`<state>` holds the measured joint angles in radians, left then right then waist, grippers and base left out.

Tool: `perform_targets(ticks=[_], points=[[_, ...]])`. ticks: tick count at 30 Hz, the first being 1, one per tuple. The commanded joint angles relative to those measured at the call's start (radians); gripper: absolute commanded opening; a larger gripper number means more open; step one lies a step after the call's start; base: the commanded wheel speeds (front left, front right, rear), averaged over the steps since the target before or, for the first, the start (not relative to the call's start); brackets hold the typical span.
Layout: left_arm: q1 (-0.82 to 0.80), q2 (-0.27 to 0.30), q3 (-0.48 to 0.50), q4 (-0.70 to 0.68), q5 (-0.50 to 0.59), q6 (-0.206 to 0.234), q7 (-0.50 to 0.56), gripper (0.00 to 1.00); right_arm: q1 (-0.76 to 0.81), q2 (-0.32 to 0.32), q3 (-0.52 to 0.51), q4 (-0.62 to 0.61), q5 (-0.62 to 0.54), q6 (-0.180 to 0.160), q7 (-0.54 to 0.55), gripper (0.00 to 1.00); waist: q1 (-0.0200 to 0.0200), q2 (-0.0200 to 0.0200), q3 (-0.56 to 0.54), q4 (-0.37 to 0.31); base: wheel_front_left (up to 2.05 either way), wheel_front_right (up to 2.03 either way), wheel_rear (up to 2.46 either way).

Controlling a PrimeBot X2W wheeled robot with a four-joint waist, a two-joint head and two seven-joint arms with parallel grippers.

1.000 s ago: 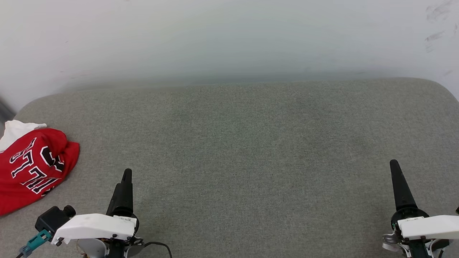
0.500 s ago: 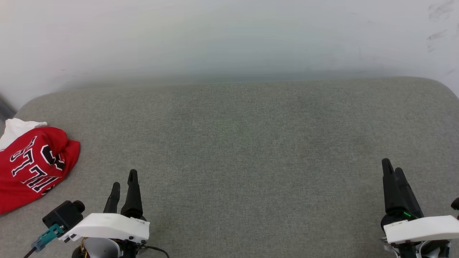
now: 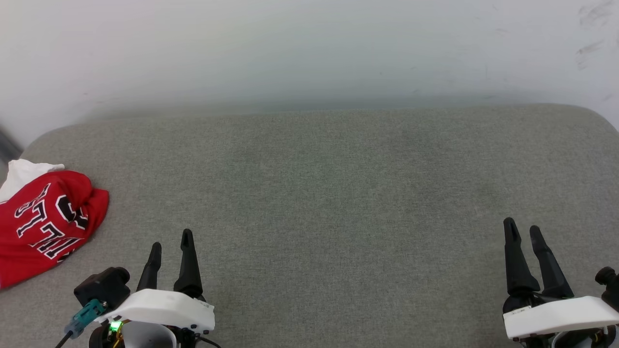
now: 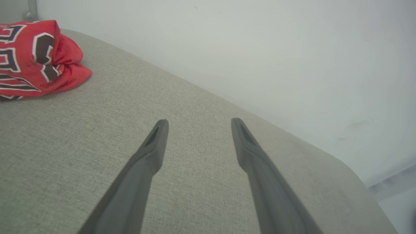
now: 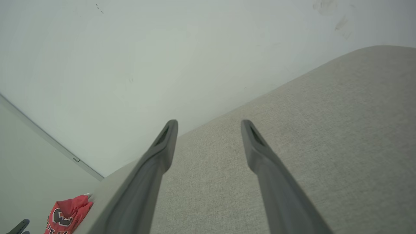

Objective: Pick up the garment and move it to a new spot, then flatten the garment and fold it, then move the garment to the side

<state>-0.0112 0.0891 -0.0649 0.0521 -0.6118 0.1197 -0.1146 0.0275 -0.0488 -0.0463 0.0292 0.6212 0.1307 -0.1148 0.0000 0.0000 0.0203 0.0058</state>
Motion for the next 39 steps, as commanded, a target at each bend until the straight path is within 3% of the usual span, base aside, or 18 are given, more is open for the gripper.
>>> perform_targets(ticks=[1,21,39], points=[[0.000,0.013,-0.013,-0.019,0.039,0.012,-0.012,1.00,0.007,-0.002,0.004,-0.019,-0.044,0.000,-0.012,1.00,0.0000,0.0000,-0.002,0.001,0.00,0.00,0.00],[0.034,0.041,-0.075,-0.054,0.234,0.065,-0.061,1.00,0.042,-0.002,0.008,-0.062,-0.253,0.000,-0.062,1.00,0.0000,0.0000,-0.007,0.002,0.00,0.00,0.00],[0.059,0.030,-0.090,-0.056,0.376,0.038,-0.102,1.00,0.075,-0.002,0.025,-0.098,-0.388,0.000,-0.101,1.00,0.0000,0.0000,-0.009,0.002,0.00,0.00,0.00]])
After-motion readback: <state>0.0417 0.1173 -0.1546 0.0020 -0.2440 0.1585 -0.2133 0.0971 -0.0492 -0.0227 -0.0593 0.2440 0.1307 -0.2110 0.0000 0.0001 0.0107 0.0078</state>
